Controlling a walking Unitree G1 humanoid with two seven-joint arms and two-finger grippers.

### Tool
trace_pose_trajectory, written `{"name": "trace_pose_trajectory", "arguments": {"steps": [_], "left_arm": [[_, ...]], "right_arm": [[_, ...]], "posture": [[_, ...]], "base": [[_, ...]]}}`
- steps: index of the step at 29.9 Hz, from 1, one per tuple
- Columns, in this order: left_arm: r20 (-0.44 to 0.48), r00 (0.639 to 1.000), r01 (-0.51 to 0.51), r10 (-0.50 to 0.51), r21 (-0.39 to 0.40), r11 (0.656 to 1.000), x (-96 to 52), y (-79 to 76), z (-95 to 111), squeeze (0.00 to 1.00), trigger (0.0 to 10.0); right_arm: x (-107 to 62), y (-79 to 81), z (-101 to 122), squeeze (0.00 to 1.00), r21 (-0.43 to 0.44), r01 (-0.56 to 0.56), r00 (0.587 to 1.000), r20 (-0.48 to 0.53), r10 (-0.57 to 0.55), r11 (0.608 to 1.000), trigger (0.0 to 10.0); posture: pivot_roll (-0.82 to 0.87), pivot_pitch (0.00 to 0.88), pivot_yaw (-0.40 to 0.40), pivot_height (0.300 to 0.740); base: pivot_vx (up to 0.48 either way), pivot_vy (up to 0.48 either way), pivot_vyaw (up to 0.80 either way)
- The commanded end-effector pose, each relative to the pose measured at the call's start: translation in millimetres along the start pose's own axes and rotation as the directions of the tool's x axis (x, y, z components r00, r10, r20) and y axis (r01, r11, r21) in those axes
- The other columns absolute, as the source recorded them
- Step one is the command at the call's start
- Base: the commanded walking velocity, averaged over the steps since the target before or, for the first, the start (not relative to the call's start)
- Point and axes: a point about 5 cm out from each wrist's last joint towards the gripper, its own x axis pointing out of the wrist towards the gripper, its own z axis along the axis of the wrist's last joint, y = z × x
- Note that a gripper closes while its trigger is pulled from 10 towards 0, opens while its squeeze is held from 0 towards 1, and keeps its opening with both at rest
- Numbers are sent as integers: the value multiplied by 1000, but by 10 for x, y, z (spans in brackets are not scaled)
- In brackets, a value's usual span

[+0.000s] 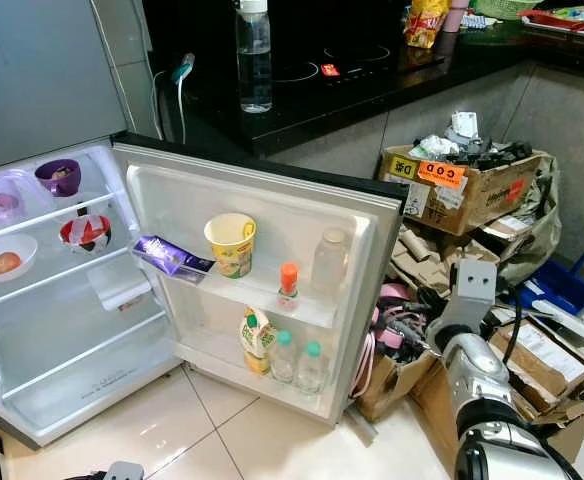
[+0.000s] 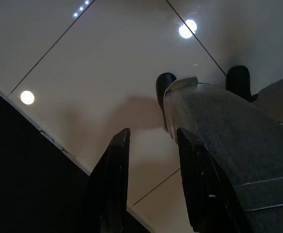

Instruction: Restocking fridge

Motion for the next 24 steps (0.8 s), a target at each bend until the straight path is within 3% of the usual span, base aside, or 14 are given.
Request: {"name": "trace_pose_trajectory", "arguments": {"steps": [1,6,7,10,18,21,23,24], "left_arm": [[-31,999,-17,17,-5,1000,-29,68,-92,0,10000],[-33,999,-18,18,-5,1000,-31,74,-98,0,10000],[-33,999,-18,18,-5,1000,-32,75,-101,0,10000],[-35,999,-18,17,-6,1000,-33,73,-108,0,10000],[-36,999,-15,15,-3,1000,-32,66,-110,0,10000],[-35,999,-16,16,-2,1000,-31,68,-104,0,10000],[-35,999,-16,16,-2,1000,-31,68,-104,0,10000],[-35,999,-16,16,-2,1000,-31,68,-102,0,10000]], "right_arm": [[5,14,5,0,30,-7,1000,16,7,1000,10000],[41,85,64,0,49,-69,997,47,66,996,10000],[64,162,92,0,60,-141,989,61,138,988,10000],[81,347,102,0,33,-331,943,57,329,943,10000],[38,472,78,0,-2,-506,862,33,506,863,10000],[-15,562,38,0,-14,-626,780,2,626,780,10000],[-15,562,38,0,-14,-626,780,2,626,780,10000],[-36,591,25,0,-17,-662,749,-7,662,749,10000]], "posture": [[-36,11,28,740],[-36,11,28,740],[-36,11,28,740],[-36,7,26,740],[-40,4,27,740],[-42,2,28,740],[-42,2,28,740],[-42,3,29,740]], "base": [[0,0,0],[0,0,0],[0,0,0],[0,0,0],[0,0,0],[0,0,0],[0,0,0],[0,0,0]]}}
